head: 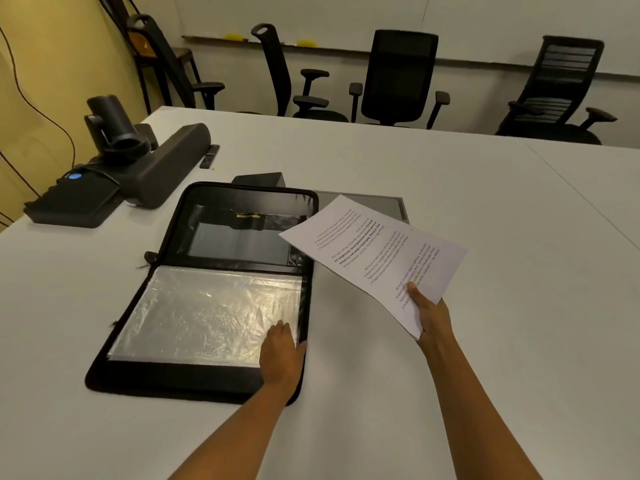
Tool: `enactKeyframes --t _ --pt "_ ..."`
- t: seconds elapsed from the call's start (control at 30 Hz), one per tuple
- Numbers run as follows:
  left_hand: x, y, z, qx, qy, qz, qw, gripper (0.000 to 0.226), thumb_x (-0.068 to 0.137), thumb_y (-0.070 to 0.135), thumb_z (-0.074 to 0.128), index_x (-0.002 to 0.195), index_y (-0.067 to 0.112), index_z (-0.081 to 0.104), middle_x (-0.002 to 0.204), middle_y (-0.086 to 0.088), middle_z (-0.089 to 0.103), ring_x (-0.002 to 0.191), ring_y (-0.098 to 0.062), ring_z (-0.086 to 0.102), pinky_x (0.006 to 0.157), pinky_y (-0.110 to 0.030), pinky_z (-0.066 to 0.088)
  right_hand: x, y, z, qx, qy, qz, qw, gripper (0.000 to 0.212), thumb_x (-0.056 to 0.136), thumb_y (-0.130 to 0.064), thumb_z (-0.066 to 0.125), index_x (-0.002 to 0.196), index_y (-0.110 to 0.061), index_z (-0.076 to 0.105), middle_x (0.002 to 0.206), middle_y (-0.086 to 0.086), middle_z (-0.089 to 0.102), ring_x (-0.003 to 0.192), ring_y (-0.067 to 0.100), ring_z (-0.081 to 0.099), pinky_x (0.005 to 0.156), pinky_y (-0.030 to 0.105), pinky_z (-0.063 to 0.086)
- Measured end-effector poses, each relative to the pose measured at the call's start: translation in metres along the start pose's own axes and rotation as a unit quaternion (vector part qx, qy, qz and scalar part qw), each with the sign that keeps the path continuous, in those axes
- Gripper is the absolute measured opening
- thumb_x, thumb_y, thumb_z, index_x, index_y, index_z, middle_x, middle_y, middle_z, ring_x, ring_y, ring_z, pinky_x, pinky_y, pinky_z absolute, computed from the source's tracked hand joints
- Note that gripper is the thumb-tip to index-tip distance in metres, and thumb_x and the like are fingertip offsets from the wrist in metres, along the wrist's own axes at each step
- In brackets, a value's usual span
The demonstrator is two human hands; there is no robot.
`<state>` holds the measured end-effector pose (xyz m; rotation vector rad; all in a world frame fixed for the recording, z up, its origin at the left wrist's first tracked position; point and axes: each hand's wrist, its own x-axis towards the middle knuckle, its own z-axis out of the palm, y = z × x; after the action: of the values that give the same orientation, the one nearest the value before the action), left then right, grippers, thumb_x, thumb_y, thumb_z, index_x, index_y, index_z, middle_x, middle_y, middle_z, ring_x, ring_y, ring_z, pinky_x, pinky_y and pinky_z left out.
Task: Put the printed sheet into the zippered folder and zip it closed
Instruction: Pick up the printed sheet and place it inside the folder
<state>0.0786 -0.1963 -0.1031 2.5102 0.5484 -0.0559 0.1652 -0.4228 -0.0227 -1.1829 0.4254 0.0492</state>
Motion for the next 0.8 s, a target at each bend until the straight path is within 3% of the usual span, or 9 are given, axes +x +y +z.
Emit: enactKeyframes --t 0.07,0.17,0.23,0.33,0.43,0.53,0.6,0.67,0.8 --pt "0.000 0.001 0.000 0.016 0.023 0.014 1.000 0.039 0.098 0.024 0.046 0.132 0.004 0.048 0.142 -0.011 0.047 0.131 -0.021 0.044 0.106 -0.028 0.039 0.003 0.000 -0.001 -0.001 0.000 0.001 1.000 0.055 0.087 -0.007 0.061 0.138 -0.008 0.041 0.134 0.016 0.054 0.116 0.034 0.056 0.102 0.049 0.044" --pt "0.002 0.001 -0.007 0.031 0.033 0.016 0.999 0.017 0.095 0.005 0.046 0.097 0.001 0.062 0.107 -0.011 0.064 0.096 -0.020 0.062 0.079 -0.026 0.051 0.006 0.001 -0.003 0.004 -0.003 0.001 1.000 0.053 0.087 -0.006 0.060 0.136 -0.009 0.042 0.133 0.016 0.054 0.111 0.032 0.057 0.099 0.047 0.046" --pt "0.004 0.000 -0.013 0.033 0.029 0.002 0.999 0.019 0.093 0.000 0.045 0.086 0.002 0.062 0.090 -0.010 0.063 0.083 -0.019 0.062 0.069 -0.024 0.049 0.007 0.002 -0.005 0.009 -0.006 0.001 1.000 0.052 0.087 -0.005 0.059 0.136 -0.009 0.041 0.133 0.016 0.054 0.109 0.031 0.057 0.098 0.047 0.046" --pt "0.008 0.002 -0.023 0.024 0.042 -0.017 0.999 0.026 0.094 0.000 0.042 0.078 0.012 0.057 0.065 0.002 0.048 0.069 -0.012 0.055 0.066 -0.023 0.049 0.008 0.003 -0.007 0.014 -0.008 0.004 1.000 0.051 0.088 -0.004 0.058 0.136 -0.009 0.041 0.133 0.016 0.053 0.104 0.029 0.058 0.099 0.047 0.045" --pt "0.014 0.006 -0.029 0.002 0.058 -0.047 0.997 0.028 0.094 0.000 0.041 0.079 0.004 0.064 0.070 -0.006 0.058 0.066 -0.016 0.057 0.059 -0.024 0.045 0.007 0.003 -0.009 0.008 -0.005 0.009 1.000 0.050 0.087 -0.005 0.060 0.135 -0.010 0.043 0.132 0.015 0.055 0.104 0.029 0.058 0.095 0.046 0.047" --pt "0.016 0.007 -0.034 -0.013 0.067 -0.057 0.996 0.034 0.093 -0.005 0.044 0.064 0.008 0.056 0.062 -0.003 0.052 0.057 -0.012 0.048 0.050 -0.015 0.033 0.005 0.002 -0.012 -0.002 -0.004 0.015 1.000 0.051 0.087 -0.006 0.061 0.134 -0.011 0.043 0.129 0.015 0.056 0.103 0.031 0.059 0.089 0.045 0.050" --pt "0.019 0.008 -0.039 -0.036 0.067 -0.050 0.996 0.024 0.092 -0.008 0.046 0.089 0.007 0.065 0.075 -0.011 0.064 0.065 -0.018 0.058 0.055 -0.018 0.041 0.004 0.002 -0.014 -0.005 -0.001 0.014 1.000 0.052 0.087 -0.006 0.061 0.135 -0.010 0.042 0.130 0.016 0.055 0.105 0.032 0.058 0.090 0.046 0.050" --pt "0.021 0.011 -0.045 -0.037 0.067 -0.039 0.996 0.030 0.091 -0.010 0.043 0.115 0.003 0.057 0.087 -0.017 0.067 0.069 -0.020 0.059 0.057 -0.020 0.044 0.002 0.001 -0.016 -0.004 0.003 0.010 1.000 0.052 0.087 -0.005 0.061 0.135 -0.010 0.042 0.132 0.017 0.054 0.107 0.032 0.057 0.093 0.047 0.048" --pt "0.021 0.014 -0.053 -0.051 0.085 -0.018 0.995 0.021 0.091 -0.009 0.044 0.103 -0.001 0.059 0.078 -0.009 0.058 0.065 -0.019 0.056 0.049 -0.015 0.038 0.000 0.001 -0.021 0.006 0.011 0.006 1.000 0.053 0.087 -0.004 0.060 0.136 -0.009 0.041 0.135 0.018 0.052 0.110 0.031 0.055 0.098 0.048 0.046"
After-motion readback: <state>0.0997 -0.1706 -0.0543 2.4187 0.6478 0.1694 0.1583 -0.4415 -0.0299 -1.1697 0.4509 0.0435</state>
